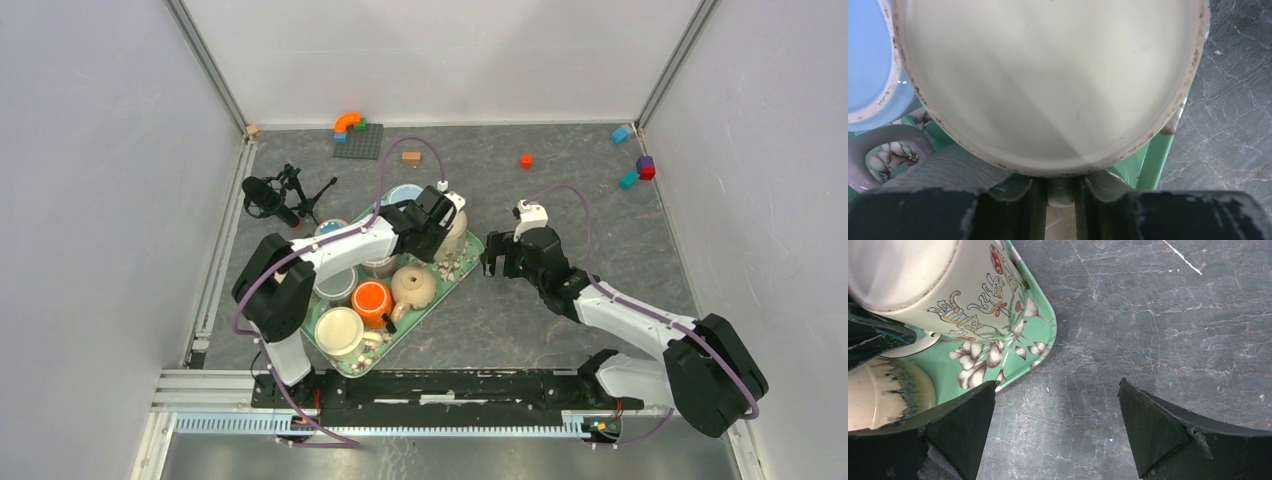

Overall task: Turn the mug right side up
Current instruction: Turn over the cup on the tray.

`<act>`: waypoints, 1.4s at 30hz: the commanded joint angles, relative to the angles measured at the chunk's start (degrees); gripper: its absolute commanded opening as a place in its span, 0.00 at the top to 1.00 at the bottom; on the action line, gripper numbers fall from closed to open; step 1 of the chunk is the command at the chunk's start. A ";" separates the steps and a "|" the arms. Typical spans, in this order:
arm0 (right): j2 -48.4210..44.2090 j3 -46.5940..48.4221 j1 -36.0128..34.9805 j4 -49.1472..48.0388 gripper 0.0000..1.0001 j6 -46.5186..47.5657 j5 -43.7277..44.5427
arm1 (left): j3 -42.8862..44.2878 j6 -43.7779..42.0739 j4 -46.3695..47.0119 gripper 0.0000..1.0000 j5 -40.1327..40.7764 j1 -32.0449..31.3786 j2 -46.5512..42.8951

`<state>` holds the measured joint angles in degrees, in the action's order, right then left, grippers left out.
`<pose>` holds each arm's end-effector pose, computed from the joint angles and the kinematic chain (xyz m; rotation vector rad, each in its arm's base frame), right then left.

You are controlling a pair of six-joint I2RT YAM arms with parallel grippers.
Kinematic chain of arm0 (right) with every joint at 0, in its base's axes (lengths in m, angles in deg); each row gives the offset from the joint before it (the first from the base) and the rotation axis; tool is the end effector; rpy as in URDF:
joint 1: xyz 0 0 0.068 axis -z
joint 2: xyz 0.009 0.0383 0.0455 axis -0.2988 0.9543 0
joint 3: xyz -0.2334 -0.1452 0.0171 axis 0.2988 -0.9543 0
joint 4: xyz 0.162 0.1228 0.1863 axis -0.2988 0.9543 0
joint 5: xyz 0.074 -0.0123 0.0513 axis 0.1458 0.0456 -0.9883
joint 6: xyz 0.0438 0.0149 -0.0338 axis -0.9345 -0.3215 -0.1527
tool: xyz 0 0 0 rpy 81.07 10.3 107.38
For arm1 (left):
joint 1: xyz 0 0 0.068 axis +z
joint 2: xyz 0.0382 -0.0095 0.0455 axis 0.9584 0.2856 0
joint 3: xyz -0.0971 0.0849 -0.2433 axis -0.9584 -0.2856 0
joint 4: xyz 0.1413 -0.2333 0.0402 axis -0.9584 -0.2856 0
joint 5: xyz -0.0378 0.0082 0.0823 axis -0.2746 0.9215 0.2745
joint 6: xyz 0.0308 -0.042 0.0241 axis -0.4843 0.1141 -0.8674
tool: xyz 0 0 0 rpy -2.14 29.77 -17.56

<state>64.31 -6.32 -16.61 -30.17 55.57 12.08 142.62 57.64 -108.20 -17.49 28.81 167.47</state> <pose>0.2166 0.1371 0.1823 -0.0724 2.1394 0.4091 0.2810 -0.2690 0.2023 0.8323 2.4526 -0.1345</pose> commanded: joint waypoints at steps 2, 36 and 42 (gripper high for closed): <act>-2.38 -0.81 0.22 -3.40 0.02 0.17 -1.83 | -1.91 1.21 15.81 0.98 1.59 0.30 -3.70; -7.19 -7.20 10.55 -33.24 0.02 -22.72 -39.77 | 5.91 16.78 26.83 0.98 -7.29 0.35 -17.05; -2.52 -11.06 14.29 -54.61 0.02 -33.96 -45.64 | 11.22 19.00 25.80 0.98 -10.69 0.32 -16.11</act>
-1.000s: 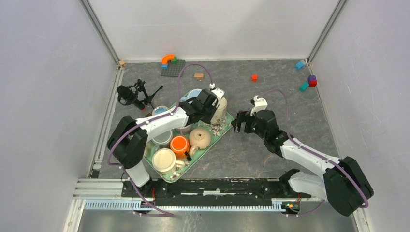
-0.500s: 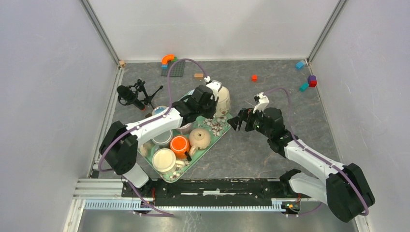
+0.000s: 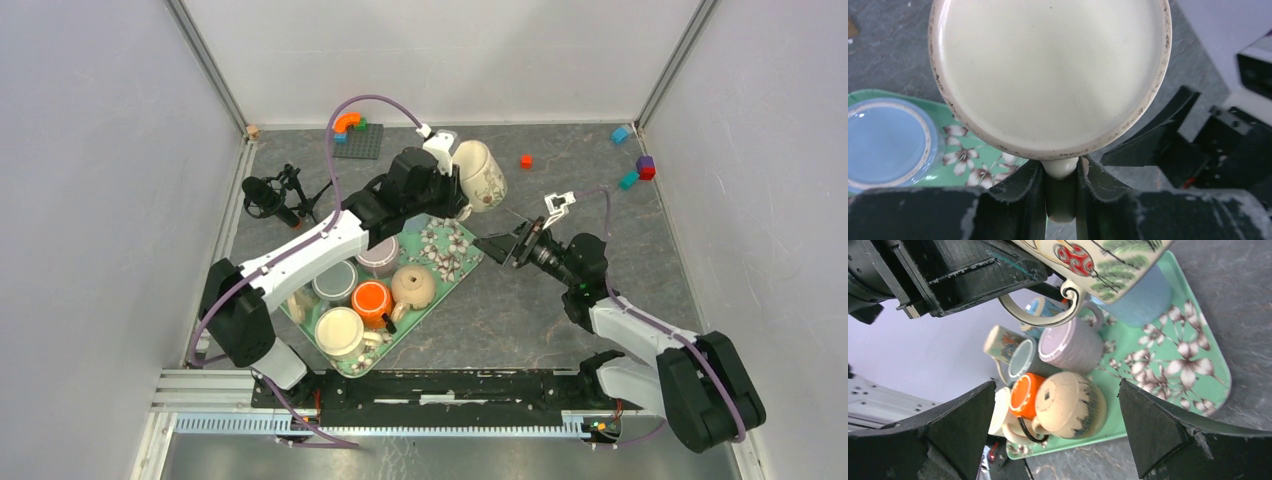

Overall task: Turn the mug right side up
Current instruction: Turn over the cup on the tray.

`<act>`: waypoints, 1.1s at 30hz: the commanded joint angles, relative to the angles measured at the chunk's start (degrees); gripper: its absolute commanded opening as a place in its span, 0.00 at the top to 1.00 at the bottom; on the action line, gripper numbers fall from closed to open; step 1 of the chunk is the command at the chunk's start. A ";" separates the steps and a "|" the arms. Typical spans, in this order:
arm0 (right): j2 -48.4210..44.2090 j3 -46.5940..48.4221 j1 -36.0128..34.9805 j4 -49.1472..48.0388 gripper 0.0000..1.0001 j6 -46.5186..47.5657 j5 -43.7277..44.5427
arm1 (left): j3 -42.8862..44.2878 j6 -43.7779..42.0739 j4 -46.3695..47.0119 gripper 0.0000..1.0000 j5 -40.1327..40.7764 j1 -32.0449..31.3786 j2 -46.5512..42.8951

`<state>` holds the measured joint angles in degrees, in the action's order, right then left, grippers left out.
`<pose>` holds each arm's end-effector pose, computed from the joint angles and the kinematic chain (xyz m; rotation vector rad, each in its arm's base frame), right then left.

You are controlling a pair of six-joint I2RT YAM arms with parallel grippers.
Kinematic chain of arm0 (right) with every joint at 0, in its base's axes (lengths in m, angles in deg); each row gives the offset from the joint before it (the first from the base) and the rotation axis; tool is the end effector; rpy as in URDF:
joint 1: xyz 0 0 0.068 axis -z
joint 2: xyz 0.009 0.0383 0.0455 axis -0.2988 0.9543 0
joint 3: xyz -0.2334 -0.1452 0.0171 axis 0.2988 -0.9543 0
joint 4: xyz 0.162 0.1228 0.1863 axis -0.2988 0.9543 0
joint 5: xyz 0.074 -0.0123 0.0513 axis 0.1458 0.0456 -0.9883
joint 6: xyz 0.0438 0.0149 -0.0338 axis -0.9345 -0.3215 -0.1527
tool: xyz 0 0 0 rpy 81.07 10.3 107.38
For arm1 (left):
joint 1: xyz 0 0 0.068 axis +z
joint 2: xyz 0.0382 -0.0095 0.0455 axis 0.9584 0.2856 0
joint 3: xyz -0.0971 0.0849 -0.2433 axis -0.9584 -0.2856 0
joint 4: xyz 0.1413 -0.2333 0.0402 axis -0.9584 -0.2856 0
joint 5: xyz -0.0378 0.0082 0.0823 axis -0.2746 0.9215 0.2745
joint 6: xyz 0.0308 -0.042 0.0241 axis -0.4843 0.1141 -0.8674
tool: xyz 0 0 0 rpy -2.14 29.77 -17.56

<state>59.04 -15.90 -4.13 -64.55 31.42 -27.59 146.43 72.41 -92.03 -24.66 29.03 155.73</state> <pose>0.2130 0.1052 0.2111 -0.0234 1.7699 1.3220 0.2780 -0.2711 0.3246 0.4434 2.0689 -0.6694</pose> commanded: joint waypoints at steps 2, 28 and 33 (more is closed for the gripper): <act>5.27 -2.29 2.43 -28.67 0.02 -14.48 -6.77 | 8.67 4.97 9.65 0.98 -4.30 0.09 -3.96; 23.24 8.75 2.89 -67.87 0.06 -36.90 -1.07 | 15.87 12.44 11.40 0.98 -11.95 -0.70 -1.65; 22.92 10.27 2.81 -70.05 0.08 -37.79 -0.04 | 15.69 13.74 12.06 0.98 -12.93 -1.25 -2.05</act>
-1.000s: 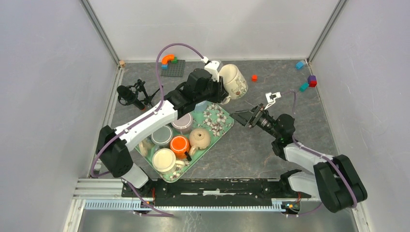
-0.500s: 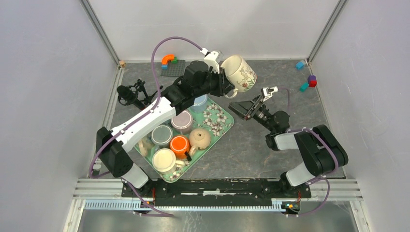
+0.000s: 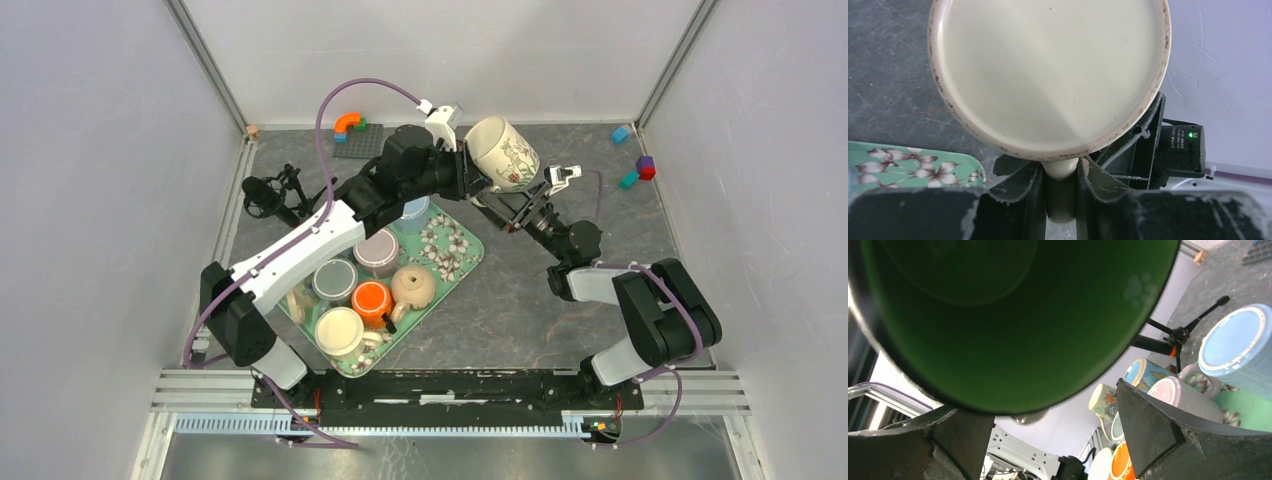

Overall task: Turn the mug right side up
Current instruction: Turn over the cup on the tray.

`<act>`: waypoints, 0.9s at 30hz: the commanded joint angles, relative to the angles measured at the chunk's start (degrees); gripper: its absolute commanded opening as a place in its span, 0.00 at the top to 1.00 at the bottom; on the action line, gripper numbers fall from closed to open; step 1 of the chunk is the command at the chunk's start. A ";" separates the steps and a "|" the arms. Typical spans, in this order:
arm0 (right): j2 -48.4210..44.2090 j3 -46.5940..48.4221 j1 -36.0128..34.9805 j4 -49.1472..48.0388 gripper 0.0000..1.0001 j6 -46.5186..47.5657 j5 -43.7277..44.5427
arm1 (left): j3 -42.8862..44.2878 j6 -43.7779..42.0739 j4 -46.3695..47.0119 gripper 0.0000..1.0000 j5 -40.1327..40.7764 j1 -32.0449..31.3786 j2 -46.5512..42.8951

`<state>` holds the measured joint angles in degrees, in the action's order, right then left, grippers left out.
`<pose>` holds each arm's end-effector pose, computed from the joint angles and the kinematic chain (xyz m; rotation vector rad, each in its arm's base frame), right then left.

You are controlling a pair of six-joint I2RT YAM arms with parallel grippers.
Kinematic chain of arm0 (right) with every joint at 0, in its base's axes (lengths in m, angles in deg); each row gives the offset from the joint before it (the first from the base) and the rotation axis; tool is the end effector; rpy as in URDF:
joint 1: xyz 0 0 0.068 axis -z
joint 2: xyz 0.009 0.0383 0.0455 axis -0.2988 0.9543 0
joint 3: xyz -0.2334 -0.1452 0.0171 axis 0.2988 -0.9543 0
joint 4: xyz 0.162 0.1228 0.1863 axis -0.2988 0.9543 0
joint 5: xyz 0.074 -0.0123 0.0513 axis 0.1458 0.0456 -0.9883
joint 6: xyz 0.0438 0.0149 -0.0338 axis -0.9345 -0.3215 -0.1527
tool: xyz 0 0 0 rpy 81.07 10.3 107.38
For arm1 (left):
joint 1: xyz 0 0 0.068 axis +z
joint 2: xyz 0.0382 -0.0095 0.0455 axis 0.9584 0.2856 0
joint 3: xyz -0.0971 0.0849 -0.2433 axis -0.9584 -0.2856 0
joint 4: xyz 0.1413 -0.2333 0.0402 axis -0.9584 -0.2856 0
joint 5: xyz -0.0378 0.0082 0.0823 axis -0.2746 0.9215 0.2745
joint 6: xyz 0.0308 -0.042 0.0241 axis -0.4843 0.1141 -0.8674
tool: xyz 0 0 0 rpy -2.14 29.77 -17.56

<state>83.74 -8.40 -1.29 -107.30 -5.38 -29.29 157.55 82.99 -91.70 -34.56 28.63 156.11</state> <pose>0.2647 0.1114 0.2259 0.2588 1.4316 1.8498 0.2750 -0.2818 0.3951 0.3675 1.9521 -1.0300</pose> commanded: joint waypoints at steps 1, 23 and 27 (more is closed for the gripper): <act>-2.01 3.04 -0.05 -27.15 0.09 -0.88 1.78 | 4.55 3.45 11.81 0.98 -3.28 -0.84 -2.49; -12.65 -0.87 -0.30 -27.23 0.43 2.56 4.22 | 2.21 9.95 17.16 0.98 -8.28 -1.02 -4.10; -13.96 -1.90 -0.29 -26.91 0.47 2.59 4.86 | 1.94 9.97 17.28 0.98 -8.34 -0.84 -4.49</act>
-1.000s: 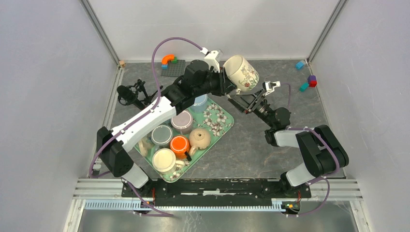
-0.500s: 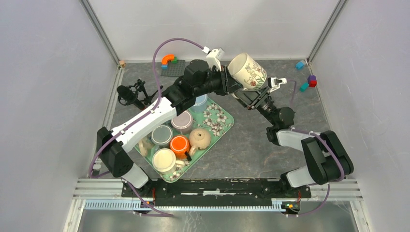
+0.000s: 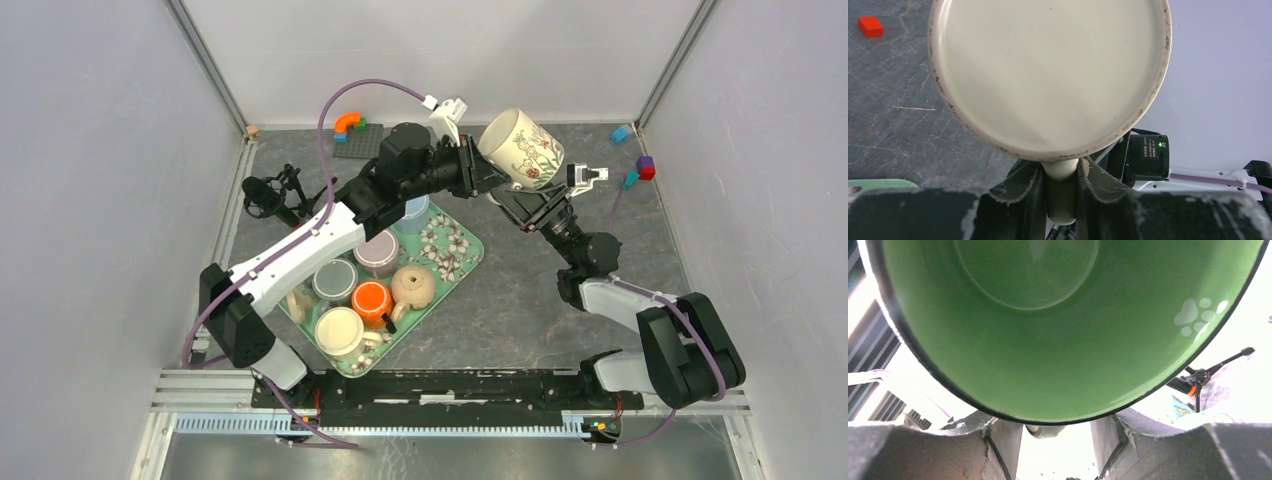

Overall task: Turn the mug right side up
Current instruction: Turn over the cup on the tray.

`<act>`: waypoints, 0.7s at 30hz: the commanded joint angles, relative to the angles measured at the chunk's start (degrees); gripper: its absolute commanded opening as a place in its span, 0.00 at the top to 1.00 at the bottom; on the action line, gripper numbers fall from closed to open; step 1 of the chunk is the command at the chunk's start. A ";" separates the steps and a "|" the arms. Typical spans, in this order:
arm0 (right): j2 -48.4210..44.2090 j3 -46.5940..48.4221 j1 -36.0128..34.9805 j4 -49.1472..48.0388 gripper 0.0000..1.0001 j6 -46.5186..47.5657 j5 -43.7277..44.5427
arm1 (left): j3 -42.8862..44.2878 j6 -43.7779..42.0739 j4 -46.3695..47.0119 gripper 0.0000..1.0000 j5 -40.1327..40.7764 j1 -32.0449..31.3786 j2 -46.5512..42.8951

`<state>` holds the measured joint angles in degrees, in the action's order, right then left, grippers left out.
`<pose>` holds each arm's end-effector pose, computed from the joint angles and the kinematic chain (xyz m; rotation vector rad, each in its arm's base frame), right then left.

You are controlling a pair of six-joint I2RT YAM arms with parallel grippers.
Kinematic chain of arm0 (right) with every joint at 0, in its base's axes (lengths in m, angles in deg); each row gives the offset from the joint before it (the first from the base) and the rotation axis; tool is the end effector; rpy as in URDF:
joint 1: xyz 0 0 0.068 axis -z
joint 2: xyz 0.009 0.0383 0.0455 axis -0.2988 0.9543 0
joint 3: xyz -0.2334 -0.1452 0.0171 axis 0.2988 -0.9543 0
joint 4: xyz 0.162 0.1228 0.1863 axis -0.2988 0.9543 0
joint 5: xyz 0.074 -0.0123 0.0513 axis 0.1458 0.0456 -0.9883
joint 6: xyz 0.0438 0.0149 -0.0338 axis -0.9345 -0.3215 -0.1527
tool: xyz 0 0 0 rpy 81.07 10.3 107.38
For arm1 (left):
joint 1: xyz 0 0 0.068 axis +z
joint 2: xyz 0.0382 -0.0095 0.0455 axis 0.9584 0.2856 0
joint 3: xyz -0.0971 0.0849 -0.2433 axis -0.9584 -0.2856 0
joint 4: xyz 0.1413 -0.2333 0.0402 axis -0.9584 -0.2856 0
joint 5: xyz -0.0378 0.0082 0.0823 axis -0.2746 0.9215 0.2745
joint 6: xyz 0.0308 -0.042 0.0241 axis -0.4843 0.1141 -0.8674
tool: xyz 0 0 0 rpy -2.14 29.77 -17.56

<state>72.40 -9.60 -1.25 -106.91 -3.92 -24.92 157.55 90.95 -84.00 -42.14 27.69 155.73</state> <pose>0.2394 0.0998 0.2700 0.1894 1.2240 1.8181 0.2667 -0.2900 0.4127 0.3612 1.8629 -1.2956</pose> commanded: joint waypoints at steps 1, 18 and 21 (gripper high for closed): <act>-3.04 -0.92 -0.34 -27.05 0.48 1.05 0.64 | 1.86 1.99 9.71 0.98 -0.86 0.26 -4.24; -5.98 1.22 -0.33 -22.26 0.50 3.97 -1.80 | 1.44 4.97 12.76 0.98 -6.87 1.35 -2.67; -6.74 1.48 -0.35 -19.27 0.53 5.36 -2.06 | 1.05 5.28 13.54 0.98 -7.52 1.26 -2.28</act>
<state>67.90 -11.07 -1.36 -107.24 -1.08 -25.51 157.09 94.10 -82.23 -46.69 28.72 155.71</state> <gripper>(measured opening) 0.490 0.287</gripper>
